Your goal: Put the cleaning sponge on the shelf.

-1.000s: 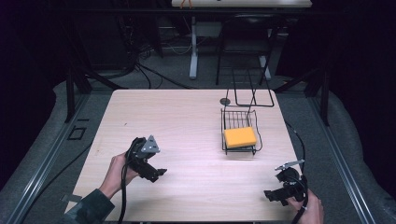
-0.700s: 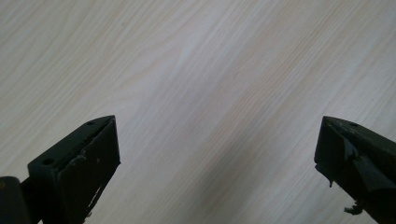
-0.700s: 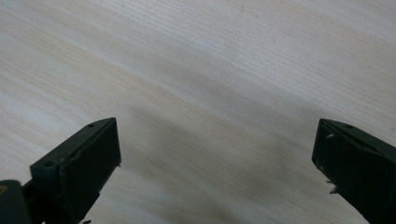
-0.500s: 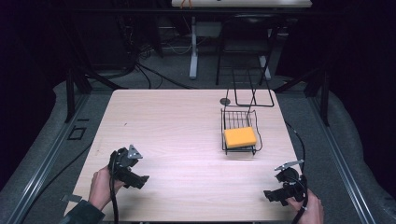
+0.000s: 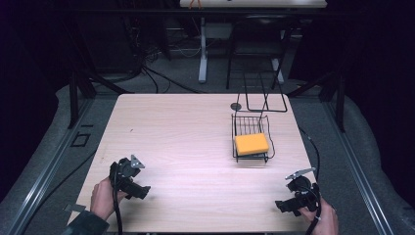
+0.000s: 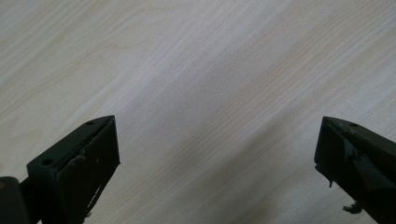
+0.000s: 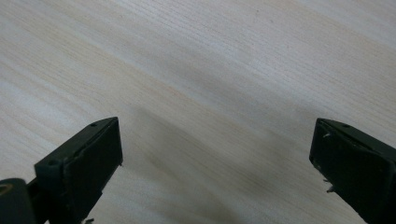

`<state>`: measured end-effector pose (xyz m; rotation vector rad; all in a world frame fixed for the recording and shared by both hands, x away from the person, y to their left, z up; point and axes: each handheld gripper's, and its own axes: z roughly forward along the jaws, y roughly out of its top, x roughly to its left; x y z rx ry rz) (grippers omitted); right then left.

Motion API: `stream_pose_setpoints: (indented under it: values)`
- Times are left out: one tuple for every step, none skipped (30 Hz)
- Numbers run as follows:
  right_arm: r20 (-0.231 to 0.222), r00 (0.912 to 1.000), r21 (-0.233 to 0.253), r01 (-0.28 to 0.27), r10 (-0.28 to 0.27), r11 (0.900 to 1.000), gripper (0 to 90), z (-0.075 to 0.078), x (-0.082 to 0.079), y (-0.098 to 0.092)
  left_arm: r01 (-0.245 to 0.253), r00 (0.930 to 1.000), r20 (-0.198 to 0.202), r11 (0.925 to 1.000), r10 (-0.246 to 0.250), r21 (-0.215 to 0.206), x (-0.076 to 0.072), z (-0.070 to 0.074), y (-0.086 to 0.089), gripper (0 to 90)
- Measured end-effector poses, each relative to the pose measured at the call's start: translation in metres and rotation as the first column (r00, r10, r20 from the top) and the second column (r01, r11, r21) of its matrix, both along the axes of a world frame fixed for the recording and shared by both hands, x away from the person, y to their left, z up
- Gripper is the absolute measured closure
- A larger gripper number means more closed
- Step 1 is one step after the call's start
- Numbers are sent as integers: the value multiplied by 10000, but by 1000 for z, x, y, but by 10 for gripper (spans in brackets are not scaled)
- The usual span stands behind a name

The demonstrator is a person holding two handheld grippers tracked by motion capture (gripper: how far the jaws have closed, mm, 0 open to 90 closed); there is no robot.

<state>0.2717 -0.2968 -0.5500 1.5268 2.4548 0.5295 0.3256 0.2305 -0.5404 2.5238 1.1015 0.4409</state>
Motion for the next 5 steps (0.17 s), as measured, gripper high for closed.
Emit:
stream_pose_setpoints:
  values:
    - [-11,10000,6,-1,1,10000,22,0,0,0,16,10000,-29,10000,-16,11,1,-1,0,2]
    - [-27,10000,-26,-31,31,10000,27,-1,0,0,9,10000,-37,10000,-9,22,2,-1,1,2]
    - [-113,9999,-53,-47,47,10000,34,0,0,0,-2,10000,-46,10000,2,32,3,-2,1,2]
    - [-176,9998,-30,-122,122,9999,52,-1,1,1,-22,10000,-89,10000,22,13,3,-2,2,2]
    - [-266,9994,-62,-209,207,9998,58,-2,1,2,-22,10000,-89,10000,22,13,3,-2,2,2]
